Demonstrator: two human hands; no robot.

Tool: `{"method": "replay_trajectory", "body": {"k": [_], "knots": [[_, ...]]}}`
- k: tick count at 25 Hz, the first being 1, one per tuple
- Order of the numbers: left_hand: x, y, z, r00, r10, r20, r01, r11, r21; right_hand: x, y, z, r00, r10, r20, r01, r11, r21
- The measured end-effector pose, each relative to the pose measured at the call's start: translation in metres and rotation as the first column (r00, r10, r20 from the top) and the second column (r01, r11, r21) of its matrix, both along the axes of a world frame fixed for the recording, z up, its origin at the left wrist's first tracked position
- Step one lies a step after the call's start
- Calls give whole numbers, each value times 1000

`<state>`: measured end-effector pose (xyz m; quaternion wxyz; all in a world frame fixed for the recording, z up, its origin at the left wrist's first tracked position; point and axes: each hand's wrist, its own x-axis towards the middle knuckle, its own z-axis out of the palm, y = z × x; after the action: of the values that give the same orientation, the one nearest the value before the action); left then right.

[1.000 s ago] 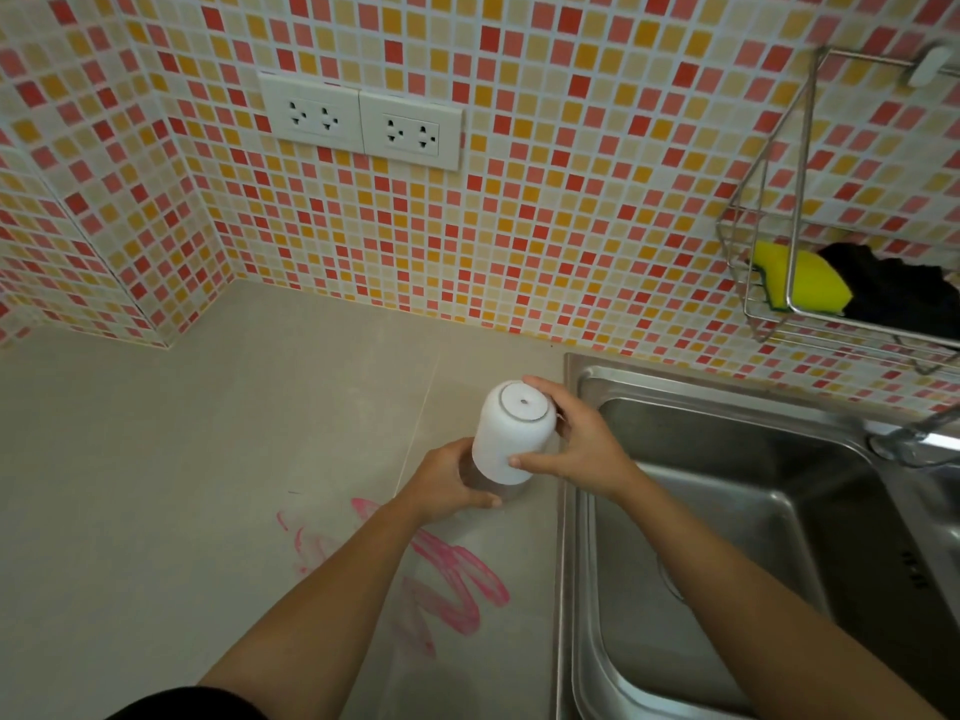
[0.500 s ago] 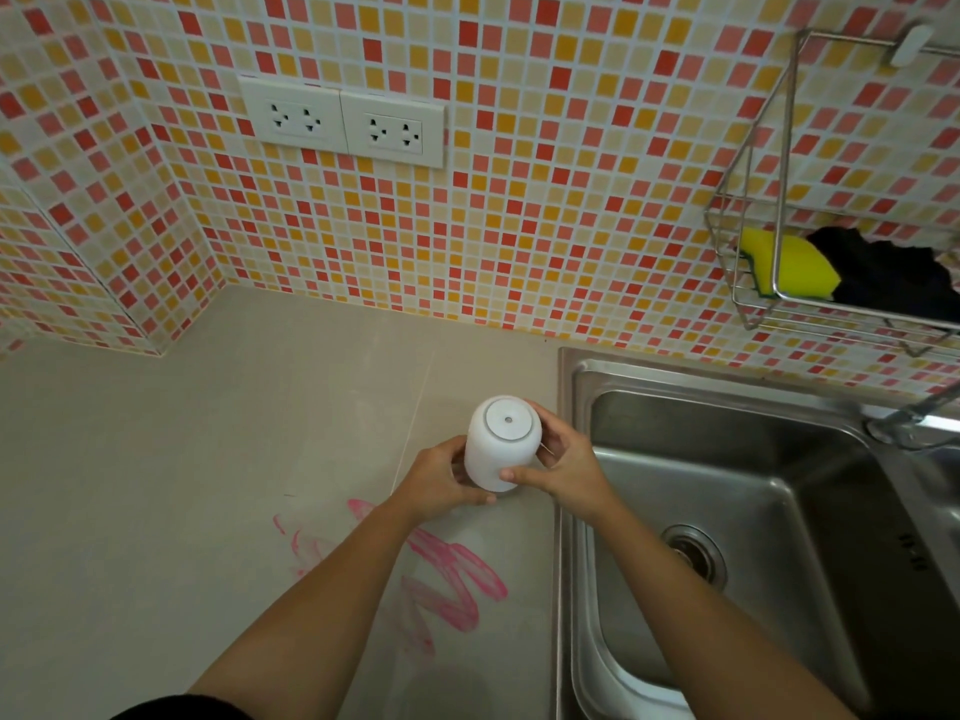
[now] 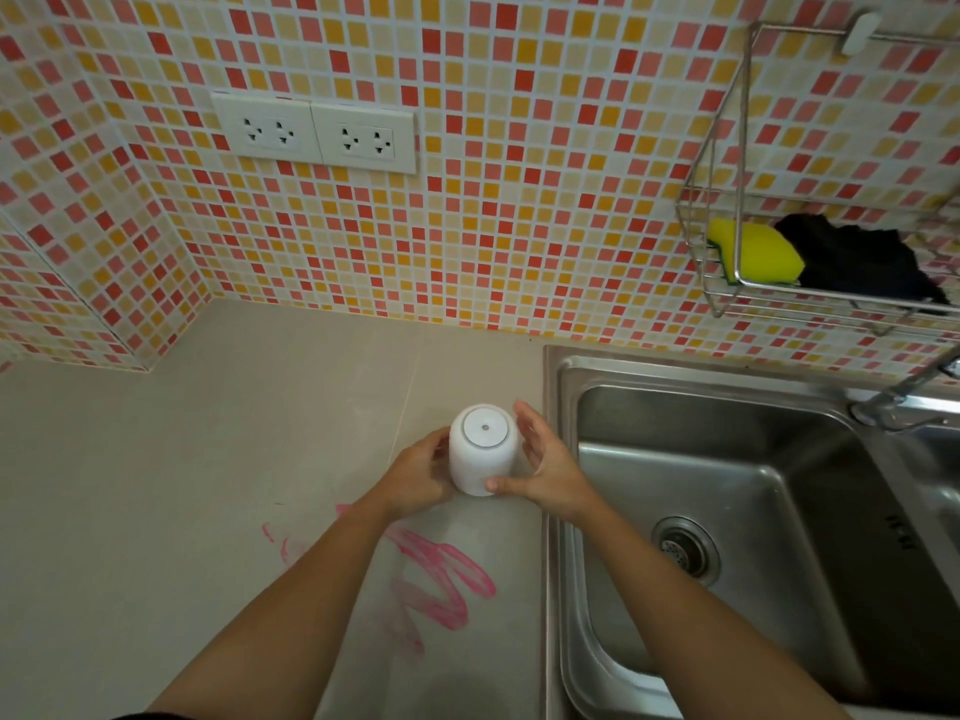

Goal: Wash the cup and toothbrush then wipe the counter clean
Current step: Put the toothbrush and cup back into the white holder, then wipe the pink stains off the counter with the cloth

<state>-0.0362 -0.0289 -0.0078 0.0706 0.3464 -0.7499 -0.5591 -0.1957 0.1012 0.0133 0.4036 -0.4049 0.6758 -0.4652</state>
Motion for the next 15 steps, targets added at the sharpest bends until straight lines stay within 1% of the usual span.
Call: {"method": "replay_trajectory", "body": {"k": [2, 4, 6, 8, 9, 10, 12, 13, 14, 15], "knots": [[-1, -4, 29, 996, 76, -52, -80, 994, -79, -5, 15, 24, 998, -51, -23, 49, 997, -56], [-12, 1, 78, 977, 118, -180, -149, 975, -168, -18, 38, 59, 983, -125, -131, 99, 977, -190], [-32, 19, 134, 940, 69, -334, -156, 958, -241, -38, 65, 99, 932, -249, -263, 153, 929, -336], [-60, 52, 185, 865, -43, -500, -113, 954, -277, -69, 97, 139, 848, -391, -357, 199, 861, -469], [-76, 70, 205, 819, -96, -565, -77, 958, -275, -89, 113, 157, 782, -462, -418, 213, 828, -518], [-93, 86, 221, 780, -142, -609, -37, 962, -272, -113, 128, 174, 691, -527, -494, 223, 806, -548], [-132, 116, 247, 747, -224, -626, 32, 953, -302, -167, 154, 200, 485, -582, -653, 255, 808, -531], [-155, 128, 256, 753, -259, -604, 56, 941, -334, -196, 165, 210, 402, -558, -725, 281, 829, -483], [-179, 136, 264, 771, -290, -566, 75, 925, -372, -222, 173, 217, 339, -507, -792, 304, 856, -418], [-204, 141, 270, 800, -312, -513, 89, 907, -413, -245, 179, 219, 295, -439, -848, 325, 881, -343]]}}
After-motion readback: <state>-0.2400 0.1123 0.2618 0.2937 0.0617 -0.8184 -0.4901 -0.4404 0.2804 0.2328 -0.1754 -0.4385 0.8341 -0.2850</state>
